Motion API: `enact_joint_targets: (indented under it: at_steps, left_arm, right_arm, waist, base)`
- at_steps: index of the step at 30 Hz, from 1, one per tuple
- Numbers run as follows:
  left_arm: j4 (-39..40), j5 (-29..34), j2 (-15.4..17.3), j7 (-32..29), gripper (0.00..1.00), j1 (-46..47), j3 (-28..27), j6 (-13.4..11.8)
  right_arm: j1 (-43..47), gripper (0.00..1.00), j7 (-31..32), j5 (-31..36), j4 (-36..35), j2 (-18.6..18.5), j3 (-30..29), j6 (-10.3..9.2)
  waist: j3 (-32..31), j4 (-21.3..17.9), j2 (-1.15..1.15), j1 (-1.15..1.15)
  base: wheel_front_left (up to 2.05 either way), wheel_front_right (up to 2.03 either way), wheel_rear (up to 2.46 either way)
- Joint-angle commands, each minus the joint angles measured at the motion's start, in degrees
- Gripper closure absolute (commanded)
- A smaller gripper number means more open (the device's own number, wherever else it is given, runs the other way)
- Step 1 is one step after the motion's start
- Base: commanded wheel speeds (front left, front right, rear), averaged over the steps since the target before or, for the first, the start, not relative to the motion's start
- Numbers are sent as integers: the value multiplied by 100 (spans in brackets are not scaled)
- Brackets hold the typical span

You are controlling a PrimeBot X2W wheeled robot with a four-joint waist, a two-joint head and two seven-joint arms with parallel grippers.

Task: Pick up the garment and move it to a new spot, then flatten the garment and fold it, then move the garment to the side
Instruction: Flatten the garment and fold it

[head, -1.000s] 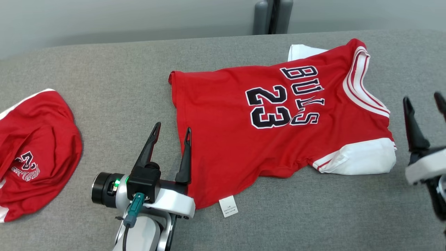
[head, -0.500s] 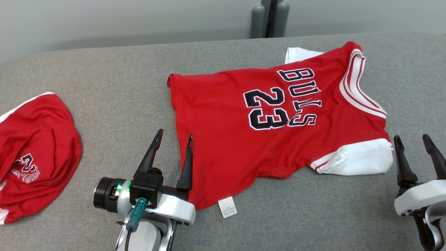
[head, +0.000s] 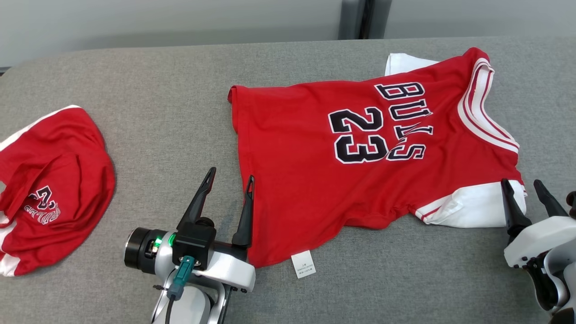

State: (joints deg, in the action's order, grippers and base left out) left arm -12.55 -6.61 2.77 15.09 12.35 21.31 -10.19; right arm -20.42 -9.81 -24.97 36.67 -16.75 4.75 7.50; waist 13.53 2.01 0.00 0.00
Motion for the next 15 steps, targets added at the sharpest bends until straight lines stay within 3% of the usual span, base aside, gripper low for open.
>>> enact_joint_targets:
  at_steps: [1,3,4,5,6,7,8,15]
  left_arm:
    - [-6,-6,23,11,0,87,0,-7]
    - [-8,-8,23,10,0,93,7,-12]
    - [-7,-8,23,11,0,95,8,-16]
    - [-7,-8,23,11,0,95,8,-16]
    - [-4,-5,23,11,0,103,8,-20]
    - [-1,-1,23,11,0,110,8,-25]
    - [-1,6,24,11,0,120,6,-32]
    - [-28,6,23,11,0,108,-48,-67]
  right_arm:
    - [-69,0,68,-120,80,-85,80,-2]
    - [-128,0,133,-256,146,-98,191,-2]
    - [-152,41,153,-325,179,-111,224,-2]
    - [-152,41,153,-325,179,-111,224,-2]
    - [-173,65,170,-385,207,-131,257,-2]
    - [-176,71,169,-444,225,-142,286,-2]
    - [-187,100,166,-488,243,-150,326,-2]
    - [-205,100,-200,-603,30,-314,681,-2]
  waist:
    - [17,23,0,0]
    - [25,37,0,0]
    - [31,40,0,0]
    - [31,40,0,0]
    - [45,43,0,0]
    - [54,45,0,0]
    - [63,45,0,0]
    - [47,-28,0,0]
  base:
    - [0,0,0]
    - [0,0,0]
    - [0,0,0]
    - [0,0,0]
    - [0,0,0]
    - [0,0,0]
    - [0,0,0]
    - [0,0,0]
